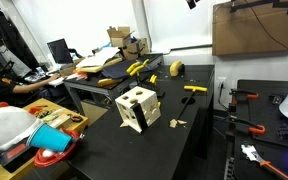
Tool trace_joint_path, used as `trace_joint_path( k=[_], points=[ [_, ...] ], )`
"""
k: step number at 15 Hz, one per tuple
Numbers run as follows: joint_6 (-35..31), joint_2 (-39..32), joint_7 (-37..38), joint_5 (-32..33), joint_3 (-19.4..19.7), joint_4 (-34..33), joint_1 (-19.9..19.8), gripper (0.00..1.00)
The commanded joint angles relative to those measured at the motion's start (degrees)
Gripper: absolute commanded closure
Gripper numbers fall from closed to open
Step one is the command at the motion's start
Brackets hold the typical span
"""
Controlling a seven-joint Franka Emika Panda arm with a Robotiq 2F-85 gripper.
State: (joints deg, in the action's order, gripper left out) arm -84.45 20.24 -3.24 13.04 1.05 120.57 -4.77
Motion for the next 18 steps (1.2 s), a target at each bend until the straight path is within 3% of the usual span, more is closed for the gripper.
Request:
trace_joint_path(
  k=[1, 18],
  points=[
    [0.2, 0.0, 0.2, 0.2, 0.7, -0.2, 0.9, 0.00],
    [-0.9, -3.7, 2.4, -1.4, -0.6, 0.5, 3.1, 0.00]
  ],
)
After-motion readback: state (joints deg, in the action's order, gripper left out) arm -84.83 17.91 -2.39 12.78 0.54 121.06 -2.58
